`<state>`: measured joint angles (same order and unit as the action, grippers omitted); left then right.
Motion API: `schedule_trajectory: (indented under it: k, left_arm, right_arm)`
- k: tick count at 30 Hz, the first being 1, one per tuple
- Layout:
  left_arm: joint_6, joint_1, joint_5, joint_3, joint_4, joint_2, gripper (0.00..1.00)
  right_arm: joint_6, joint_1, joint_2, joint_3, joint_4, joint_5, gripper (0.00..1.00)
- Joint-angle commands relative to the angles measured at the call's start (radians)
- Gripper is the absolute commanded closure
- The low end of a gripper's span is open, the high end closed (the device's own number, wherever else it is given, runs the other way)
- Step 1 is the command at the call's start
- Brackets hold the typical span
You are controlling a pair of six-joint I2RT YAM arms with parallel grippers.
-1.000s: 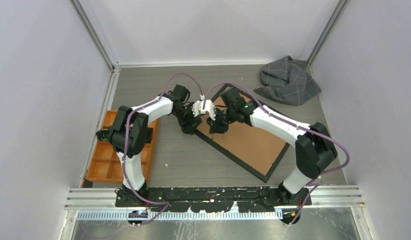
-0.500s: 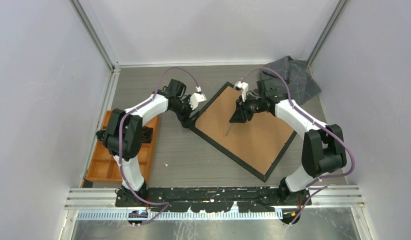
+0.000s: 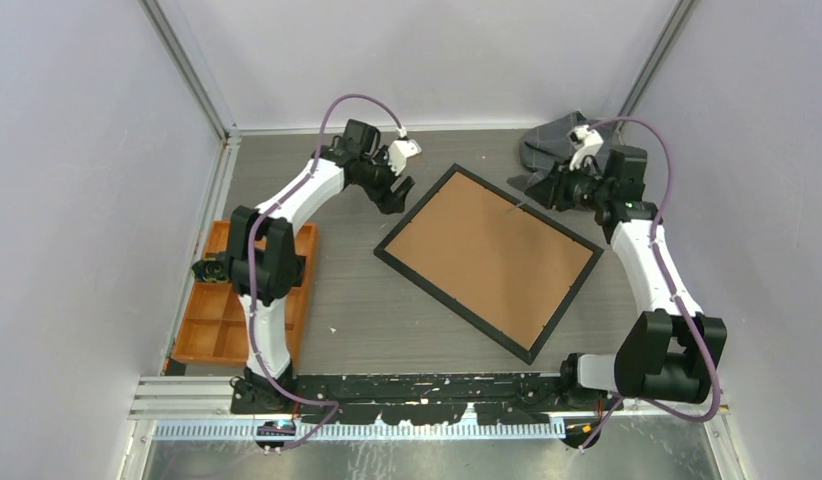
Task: Take the photo out of the frame
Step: Adjust the photo frame at the center of the board.
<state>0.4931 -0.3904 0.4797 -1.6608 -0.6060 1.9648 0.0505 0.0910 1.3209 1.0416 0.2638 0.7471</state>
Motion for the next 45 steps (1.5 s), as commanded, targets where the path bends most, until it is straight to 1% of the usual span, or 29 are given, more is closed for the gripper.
schedule_trajectory:
  k: [1, 6, 12, 14, 18, 21, 24, 29, 31, 33, 35, 36, 37, 38, 41, 43, 44, 45]
  left_arm:
    - [-0.106, -0.010, 0.002, -0.130, -0.010, 0.099, 0.24]
    - [-0.150, -0.046, -0.033, -0.258, -0.019, 0.221, 0.25]
    - [-0.214, -0.066, -0.062, -0.381, -0.023, 0.333, 0.29]
    - [-0.235, -0.068, -0.065, -0.436, -0.047, 0.376, 0.33]
    - [-0.255, -0.077, -0.056, -0.531, -0.099, 0.449, 0.34]
    - [-0.253, -0.090, -0.068, -0.556, -0.119, 0.474, 0.35]
    - [-0.246, -0.100, -0.115, -0.563, -0.141, 0.490, 0.36]
    - [-0.255, -0.099, -0.159, -0.570, -0.184, 0.518, 0.40]
    - [-0.266, -0.096, -0.152, -0.571, -0.212, 0.529, 0.45]
    - [-0.286, -0.089, -0.137, -0.563, -0.237, 0.536, 0.57]
    - [-0.314, -0.076, -0.118, -0.549, -0.257, 0.535, 0.70]
    - [-0.331, -0.068, -0.106, -0.536, -0.265, 0.531, 0.80]
    - [-0.350, -0.059, -0.102, -0.521, -0.267, 0.524, 0.93]
    - [-0.375, -0.048, -0.103, -0.502, -0.268, 0.516, 0.99]
    - [-0.438, -0.010, -0.057, -0.418, -0.258, 0.471, 1.00]
    - [-0.479, 0.021, -0.037, -0.327, -0.206, 0.418, 1.00]
    - [-0.487, 0.042, -0.030, -0.254, -0.177, 0.387, 1.00]
    - [-0.511, 0.054, -0.027, -0.221, -0.159, 0.355, 1.00]
  right_arm:
    - [-0.106, 0.051, -0.067, 0.010, 0.011, -0.108, 0.99]
    - [-0.075, 0.055, -0.204, -0.012, 0.104, -0.142, 0.99]
    - [-0.056, 0.057, -0.332, -0.118, 0.093, -0.141, 0.99]
    - [-0.057, 0.063, -0.353, -0.134, 0.080, -0.140, 0.99]
    - [-0.056, 0.078, -0.375, -0.146, 0.058, -0.129, 0.99]
    - [-0.055, 0.089, -0.389, -0.161, 0.039, -0.124, 0.99]
    - [-0.056, 0.097, -0.392, -0.162, 0.035, -0.110, 0.99]
    - [-0.062, 0.100, -0.400, -0.172, 0.018, -0.099, 0.99]
    - [-0.069, 0.102, -0.403, -0.174, 0.013, -0.101, 0.99]
    - [-0.080, 0.104, -0.406, -0.177, 0.006, -0.101, 0.99]
    - [-0.084, 0.104, -0.409, -0.179, -0.001, -0.099, 0.99]
    - [-0.084, 0.104, -0.409, -0.181, -0.001, -0.099, 0.99]
    - [-0.084, 0.104, -0.410, -0.181, -0.002, -0.102, 0.99]
    - [-0.084, 0.104, -0.410, -0.180, -0.002, -0.103, 0.99]
    - [-0.086, 0.104, -0.410, -0.179, -0.003, -0.101, 0.99]
    - [-0.090, 0.104, -0.408, -0.180, -0.004, -0.099, 0.99]
    - [-0.090, 0.103, -0.407, -0.180, -0.004, -0.098, 0.99]
    - [-0.090, 0.104, -0.406, -0.180, -0.004, -0.097, 0.99]
